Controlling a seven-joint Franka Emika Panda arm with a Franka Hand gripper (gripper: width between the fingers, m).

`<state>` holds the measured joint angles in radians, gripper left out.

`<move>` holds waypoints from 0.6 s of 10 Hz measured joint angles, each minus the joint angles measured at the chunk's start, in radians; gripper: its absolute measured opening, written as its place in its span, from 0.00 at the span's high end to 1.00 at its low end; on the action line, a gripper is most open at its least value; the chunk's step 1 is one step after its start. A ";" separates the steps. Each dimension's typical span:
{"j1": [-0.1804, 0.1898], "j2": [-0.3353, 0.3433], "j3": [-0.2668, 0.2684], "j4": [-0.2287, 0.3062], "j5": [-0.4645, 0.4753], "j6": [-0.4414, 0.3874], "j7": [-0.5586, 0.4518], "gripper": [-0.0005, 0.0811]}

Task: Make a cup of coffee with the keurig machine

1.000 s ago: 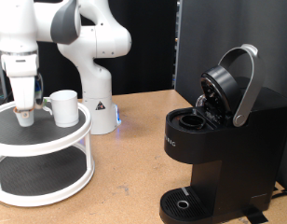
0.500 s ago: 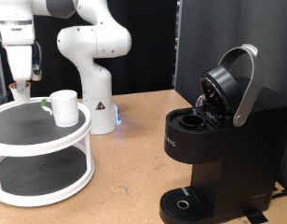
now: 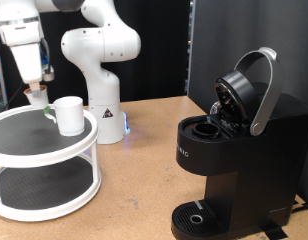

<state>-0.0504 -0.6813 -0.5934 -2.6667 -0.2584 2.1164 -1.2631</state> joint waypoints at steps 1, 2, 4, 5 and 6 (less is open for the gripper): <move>0.023 -0.004 0.015 0.013 0.050 -0.009 0.024 0.46; 0.041 -0.004 0.035 0.025 0.087 -0.016 0.061 0.46; 0.071 -0.002 0.087 0.042 0.140 -0.017 0.159 0.46; 0.081 0.003 0.118 0.053 0.147 -0.017 0.215 0.46; 0.082 0.023 0.139 0.065 0.147 -0.019 0.252 0.46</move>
<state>0.0314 -0.6587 -0.4543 -2.6017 -0.1113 2.0969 -1.0115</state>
